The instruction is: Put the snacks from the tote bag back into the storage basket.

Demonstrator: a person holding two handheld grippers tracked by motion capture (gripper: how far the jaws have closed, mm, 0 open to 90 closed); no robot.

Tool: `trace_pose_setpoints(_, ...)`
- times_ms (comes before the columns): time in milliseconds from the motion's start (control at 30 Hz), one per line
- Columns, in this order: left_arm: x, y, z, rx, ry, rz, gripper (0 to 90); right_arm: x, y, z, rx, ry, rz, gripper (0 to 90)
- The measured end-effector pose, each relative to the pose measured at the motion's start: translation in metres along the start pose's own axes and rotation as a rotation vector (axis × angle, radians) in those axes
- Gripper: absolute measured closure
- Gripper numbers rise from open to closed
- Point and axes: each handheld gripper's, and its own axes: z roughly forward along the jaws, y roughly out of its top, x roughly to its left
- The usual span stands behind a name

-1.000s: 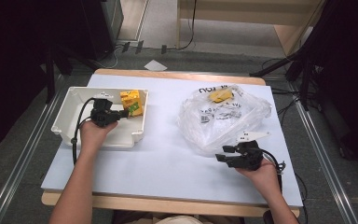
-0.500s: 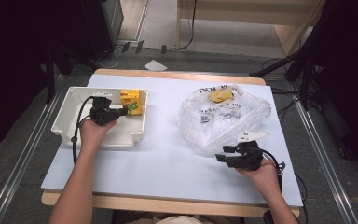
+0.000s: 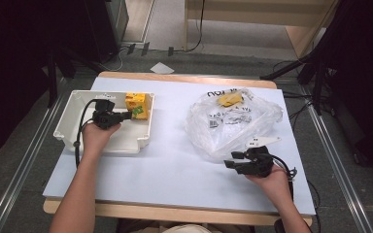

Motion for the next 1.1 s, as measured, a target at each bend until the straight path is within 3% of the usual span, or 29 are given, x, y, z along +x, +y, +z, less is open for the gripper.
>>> trace_pose_setpoints(267,0.000,0.001,-0.009,-0.004,-0.012,-0.006,88.0,0.000,0.000,0.000,0.001,0.000,-0.002,51.0)
trace_pose_setpoints(467,-0.005,0.005,-0.020,-0.007,-0.051,-0.009,84.4,0.000,0.000,-0.001,0.002,0.003,-0.008,51.8)
trace_pose_setpoints(567,-0.012,0.009,-0.027,-0.014,-0.060,0.013,81.6,-0.001,0.000,-0.001,0.003,0.003,-0.003,51.9)
trace_pose_setpoints(733,-0.022,0.011,-0.028,0.022,-0.074,0.035,68.8,-0.001,-0.001,-0.001,0.002,0.001,-0.004,51.9)
trace_pose_setpoints(867,-0.031,0.015,-0.031,0.010,-0.094,0.039,58.1,-0.001,-0.001,-0.002,0.001,0.002,-0.002,51.9)
trace_pose_setpoints(1000,-0.037,0.017,-0.033,0.023,-0.119,0.045,53.0,-0.001,-0.001,-0.002,0.001,0.003,-0.003,51.9)
trace_pose_setpoints(1033,-0.042,0.020,-0.034,0.047,-0.125,0.066,52.2,-0.001,0.000,-0.002,0.000,0.006,-0.004,52.2)
trace_pose_setpoints(1100,-0.048,0.022,-0.036,0.042,-0.131,0.075,51.0,-0.001,0.000,-0.001,0.003,0.010,-0.009,52.8)
